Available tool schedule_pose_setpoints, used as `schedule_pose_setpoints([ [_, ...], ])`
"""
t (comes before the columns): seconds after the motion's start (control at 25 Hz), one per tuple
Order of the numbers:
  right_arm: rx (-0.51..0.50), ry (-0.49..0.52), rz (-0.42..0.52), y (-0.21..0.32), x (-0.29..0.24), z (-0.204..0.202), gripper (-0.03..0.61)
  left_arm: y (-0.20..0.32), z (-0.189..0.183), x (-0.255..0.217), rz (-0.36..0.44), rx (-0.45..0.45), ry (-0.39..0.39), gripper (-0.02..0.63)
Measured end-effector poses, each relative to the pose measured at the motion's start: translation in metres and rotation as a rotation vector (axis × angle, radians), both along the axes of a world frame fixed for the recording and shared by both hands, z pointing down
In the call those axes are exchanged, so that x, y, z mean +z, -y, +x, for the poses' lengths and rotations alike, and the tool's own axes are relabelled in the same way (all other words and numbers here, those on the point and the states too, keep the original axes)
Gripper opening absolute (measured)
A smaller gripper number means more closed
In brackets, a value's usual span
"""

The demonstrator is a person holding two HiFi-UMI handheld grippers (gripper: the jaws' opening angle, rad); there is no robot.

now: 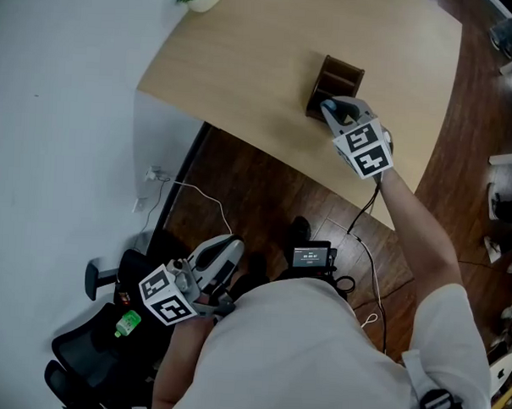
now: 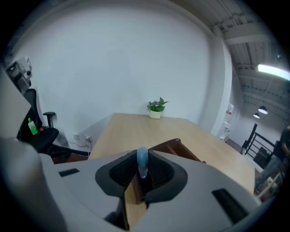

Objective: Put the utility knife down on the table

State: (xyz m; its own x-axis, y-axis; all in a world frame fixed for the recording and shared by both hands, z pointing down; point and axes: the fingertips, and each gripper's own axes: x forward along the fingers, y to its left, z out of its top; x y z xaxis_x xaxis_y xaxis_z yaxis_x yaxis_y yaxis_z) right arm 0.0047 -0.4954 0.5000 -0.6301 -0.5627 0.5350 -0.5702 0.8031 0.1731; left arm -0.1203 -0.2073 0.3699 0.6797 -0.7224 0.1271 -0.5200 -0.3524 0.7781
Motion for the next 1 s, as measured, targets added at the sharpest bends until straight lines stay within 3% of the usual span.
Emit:
schedule_pose_setpoints([
  [0.16,-0.066,-0.143,0.088,0.005,0.023,-0.009,0.067,0.007,0.008,0.005,-0.013,0.018,-0.005,0.002],
  [0.32,-0.107,-0.223,0.143,0.006,0.039,-0.017,0.067,0.011,0.012,0.008,-0.02,0.035,-0.004,0.003],
  [1.0,-0.112,-0.26,0.146,0.002,0.06,-0.023,0.069,0.014,0.006,0.014,-0.043,0.044,-0.013,0.002],
])
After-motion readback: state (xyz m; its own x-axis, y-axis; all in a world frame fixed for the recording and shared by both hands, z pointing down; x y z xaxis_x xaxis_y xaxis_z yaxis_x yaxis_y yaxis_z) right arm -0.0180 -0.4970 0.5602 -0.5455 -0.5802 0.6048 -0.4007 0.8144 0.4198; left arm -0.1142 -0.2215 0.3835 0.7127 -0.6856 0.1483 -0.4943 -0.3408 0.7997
